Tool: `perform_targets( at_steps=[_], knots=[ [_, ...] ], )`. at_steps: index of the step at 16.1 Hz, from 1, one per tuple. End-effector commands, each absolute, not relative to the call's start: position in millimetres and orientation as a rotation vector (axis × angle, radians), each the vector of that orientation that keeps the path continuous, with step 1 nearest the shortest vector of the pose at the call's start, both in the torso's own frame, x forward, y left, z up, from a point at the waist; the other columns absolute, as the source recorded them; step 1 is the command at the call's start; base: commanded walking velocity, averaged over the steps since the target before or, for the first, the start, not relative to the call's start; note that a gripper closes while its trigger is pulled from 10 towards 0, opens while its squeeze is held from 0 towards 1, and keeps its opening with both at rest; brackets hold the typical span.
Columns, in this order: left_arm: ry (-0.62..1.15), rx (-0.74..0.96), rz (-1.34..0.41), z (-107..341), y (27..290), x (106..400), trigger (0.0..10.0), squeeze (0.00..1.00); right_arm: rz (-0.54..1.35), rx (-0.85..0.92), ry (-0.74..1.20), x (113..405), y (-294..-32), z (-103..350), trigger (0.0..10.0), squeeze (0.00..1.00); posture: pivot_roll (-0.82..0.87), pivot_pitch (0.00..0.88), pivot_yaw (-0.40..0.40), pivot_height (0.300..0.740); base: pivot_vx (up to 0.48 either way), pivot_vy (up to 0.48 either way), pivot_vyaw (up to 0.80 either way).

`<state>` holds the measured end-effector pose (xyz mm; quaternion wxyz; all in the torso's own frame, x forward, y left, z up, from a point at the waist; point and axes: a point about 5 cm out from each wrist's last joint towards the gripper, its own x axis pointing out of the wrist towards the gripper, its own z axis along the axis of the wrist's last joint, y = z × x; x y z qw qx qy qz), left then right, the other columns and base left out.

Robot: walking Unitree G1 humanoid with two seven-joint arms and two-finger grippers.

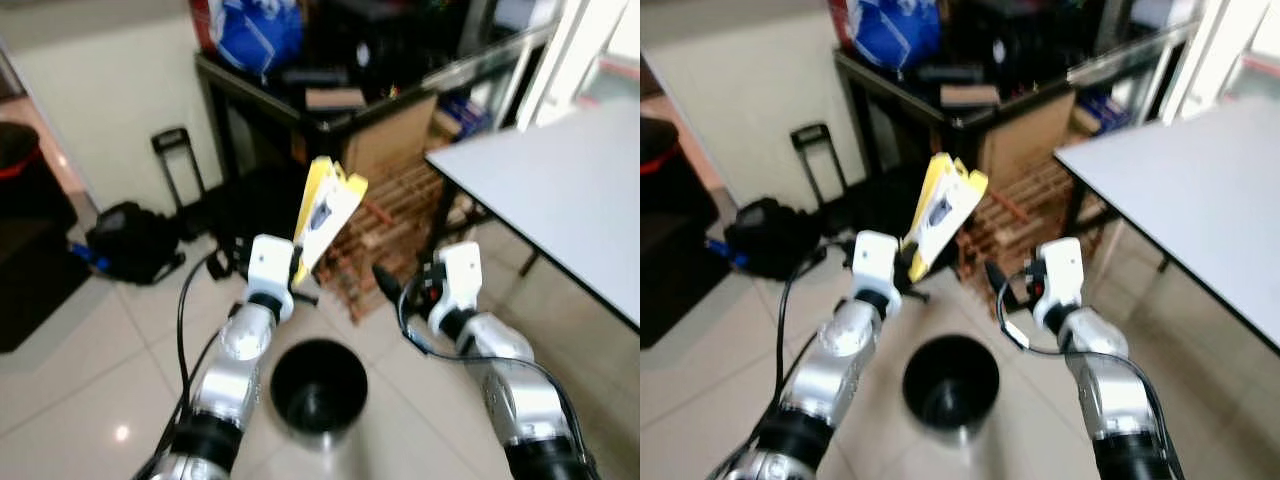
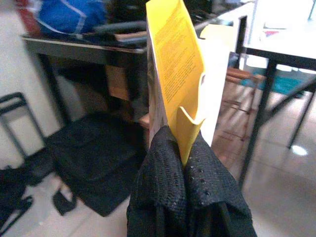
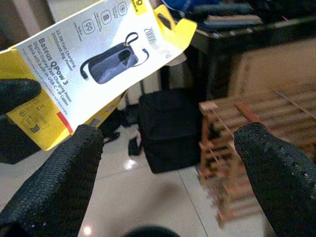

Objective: Picking trash to rubbish bin

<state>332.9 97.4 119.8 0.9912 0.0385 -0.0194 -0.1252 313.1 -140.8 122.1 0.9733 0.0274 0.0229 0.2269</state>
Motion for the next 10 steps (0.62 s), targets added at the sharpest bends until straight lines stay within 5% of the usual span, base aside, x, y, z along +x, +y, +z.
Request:
perform_targets(
  at_steps=[1, 10],
  knots=[
    [-0.030, 0.082, -0.220, 118.6, 108.1, 333.4, 10.0, 0.00, 0.482, 0.054, 0.043, 312.4, -132.2, 122.9, 10.0, 0.00, -0.06, 0.116, 0.051, 0.740, 0.379, 0.000, 0.00],
    [-0.027, 0.083, -0.222, 118.0, 108.5, 333.1, 10.0, 0.00, 0.476, 0.061, 0.040, 312.2, -132.5, 122.9, 10.0, 0.00, -0.06, 0.124, 0.054, 0.740, 0.382, 0.000, 0.00]
  ],
)
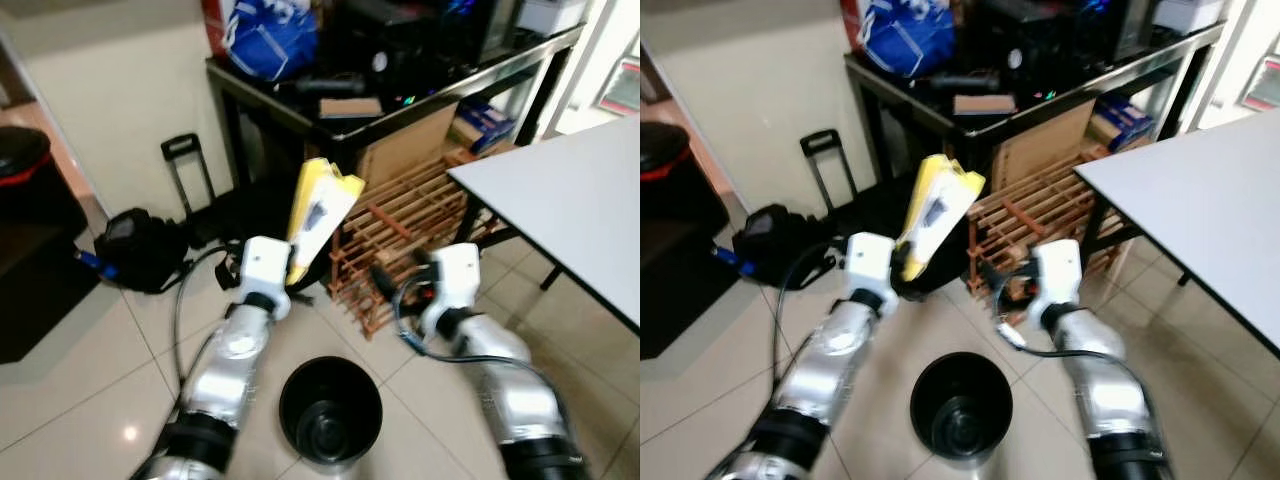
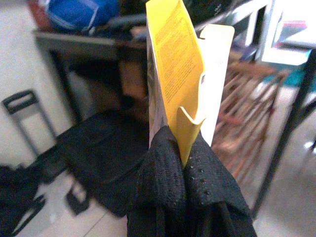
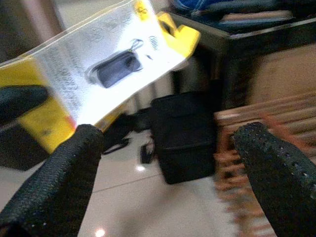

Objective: Picking trash to rubbish bin

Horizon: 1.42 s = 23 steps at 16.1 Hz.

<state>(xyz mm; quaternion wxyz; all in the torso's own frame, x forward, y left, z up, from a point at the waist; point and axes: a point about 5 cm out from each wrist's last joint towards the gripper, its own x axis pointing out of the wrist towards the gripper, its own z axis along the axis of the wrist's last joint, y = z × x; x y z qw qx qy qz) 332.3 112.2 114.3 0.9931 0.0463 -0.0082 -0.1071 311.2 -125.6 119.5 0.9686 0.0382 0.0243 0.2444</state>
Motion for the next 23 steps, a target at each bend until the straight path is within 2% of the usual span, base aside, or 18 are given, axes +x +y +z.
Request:
perform_targets(
  at_steps=[1, 5, 7, 19, 23],
  knots=[
    [-0.027, 0.084, -0.222, 118, 109, 333, 10.0, 0.00, 0.474, 0.065, 0.043, 312, -133, 122, 10.0, 0.00, -0.06, 0.125, 0.054, 0.740, 0.382, 0.000, 0.00],
    [-0.027, 0.080, -0.214, 119, 109, 334, 10.0, 0.00, 0.484, 0.071, 0.047, 311, -131, 122, 10.0, 0.00, -0.06, 0.127, 0.056, 0.740, 0.382, 0.000, -0.59],
    [-0.033, 0.073, -0.243, 119, 104, 333, 10.0, 0.00, 0.479, 0.056, 0.044, 311, -131, 121, 10.0, 0.00, -0.06, 0.128, 0.058, 0.740, 0.294, 0.000, 0.00],
    [-0.013, 0.087, -0.280, 113, 101, 330, 10.0, 0.00, 0.489, 0.041, 0.069, 309, -134, 115, 10.0, 0.00, -0.07, 0.114, 0.062, 0.740, 0.000, 0.000, 0.00],
    [0.003, 0.079, -0.276, 109, 104, 329, 10.0, 0.00, 0.472, -0.057, 0.148, 311, -139, 104, 10.0, 0.00, -0.07, 0.104, 0.062, 0.740, 0.000, 0.000, 0.00]
  ],
)
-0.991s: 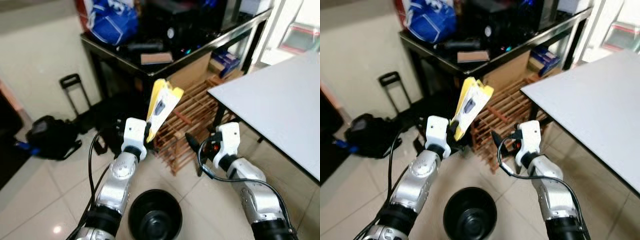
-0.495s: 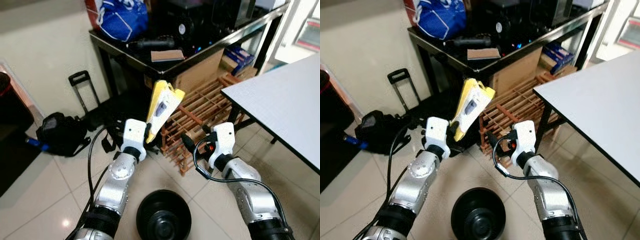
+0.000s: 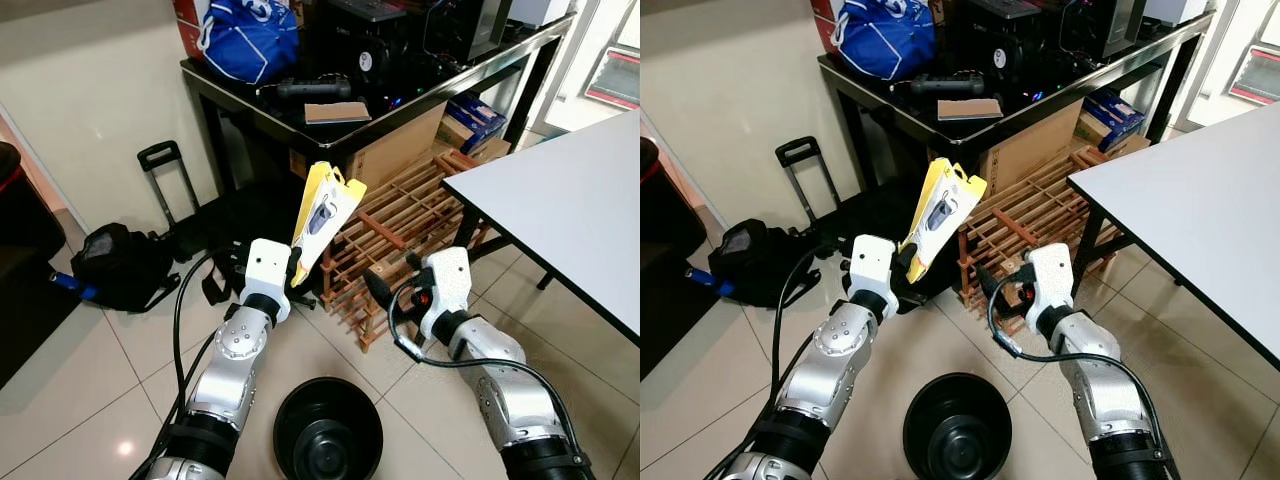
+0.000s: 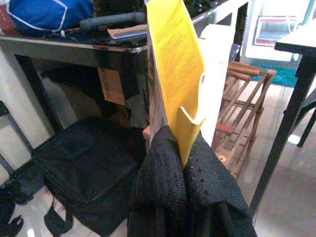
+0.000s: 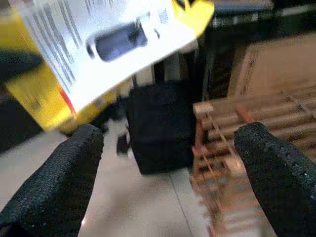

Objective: Picking trash to rubbish bin

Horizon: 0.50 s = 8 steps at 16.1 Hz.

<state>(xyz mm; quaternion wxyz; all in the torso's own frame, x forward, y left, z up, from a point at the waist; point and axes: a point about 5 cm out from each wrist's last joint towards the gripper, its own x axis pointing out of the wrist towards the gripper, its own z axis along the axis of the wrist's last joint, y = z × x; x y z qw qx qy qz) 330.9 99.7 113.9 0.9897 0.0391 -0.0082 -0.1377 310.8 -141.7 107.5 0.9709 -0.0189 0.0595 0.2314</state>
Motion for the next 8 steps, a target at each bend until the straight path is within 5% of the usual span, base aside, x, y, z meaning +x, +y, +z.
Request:
perform_targets(
  at_steps=[1, 8],
  knots=[
    [0.014, 0.071, -0.272, 107, 105, 329, 10.0, 0.00, 0.467, -0.074, 0.169, 311, -139, 100, 10.0, 0.00, -0.07, 0.103, 0.062, 0.740, 0.000, 0.000, 0.00],
    [0.196, 0.020, -0.243, 72, 114, 326, 10.0, 0.00, 0.389, -0.130, 0.338, 306, -149, 69, 10.0, 0.00, -0.07, 0.119, 0.059, 0.740, 0.000, 0.000, 0.00]
  ],
)
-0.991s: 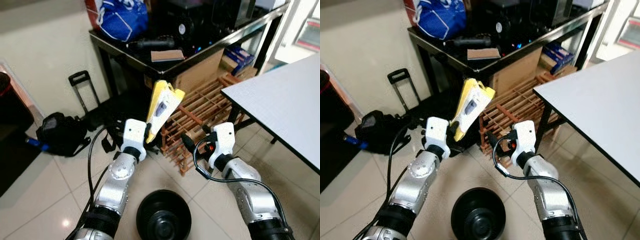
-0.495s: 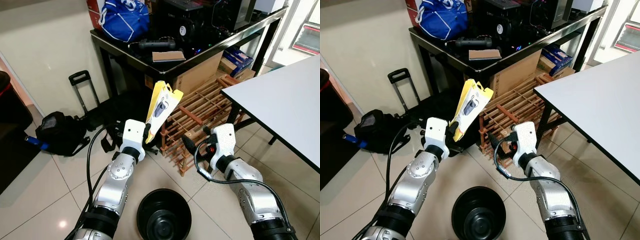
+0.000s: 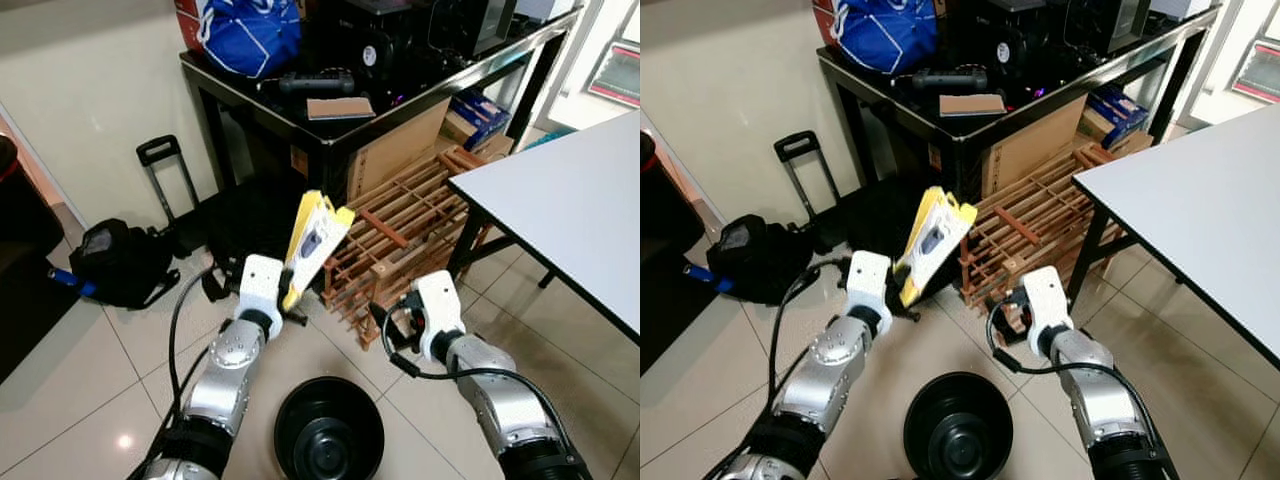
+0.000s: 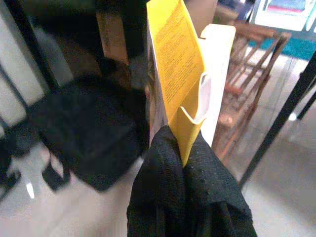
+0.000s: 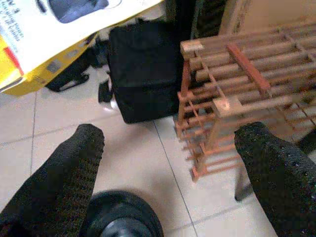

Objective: Picking trash to rubbish bin

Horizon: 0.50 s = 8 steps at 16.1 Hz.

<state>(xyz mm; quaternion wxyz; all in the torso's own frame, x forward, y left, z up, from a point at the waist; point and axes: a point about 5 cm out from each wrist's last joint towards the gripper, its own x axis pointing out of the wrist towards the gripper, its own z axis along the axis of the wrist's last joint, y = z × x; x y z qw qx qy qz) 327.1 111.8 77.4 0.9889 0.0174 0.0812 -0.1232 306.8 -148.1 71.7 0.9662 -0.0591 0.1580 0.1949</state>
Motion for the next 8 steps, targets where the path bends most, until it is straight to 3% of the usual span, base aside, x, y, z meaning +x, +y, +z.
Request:
perform_targets(
  at_steps=[1, 8],
  knots=[
    [0.238, 0.006, -0.238, 64, 115, 325, 10.0, 0.00, 0.393, -0.128, 0.347, 305, -149, 68, 10.0, 0.00, -0.07, 0.122, 0.056, 0.740, 0.000, 0.000, 0.00],
    [0.404, 0.015, -0.352, 37, 101, 319, 10.0, 0.00, 0.372, -0.190, 0.491, 296, -159, 42, 10.0, 0.00, -0.07, 0.130, 0.050, 0.740, 0.000, 0.000, 0.00]
  ],
)
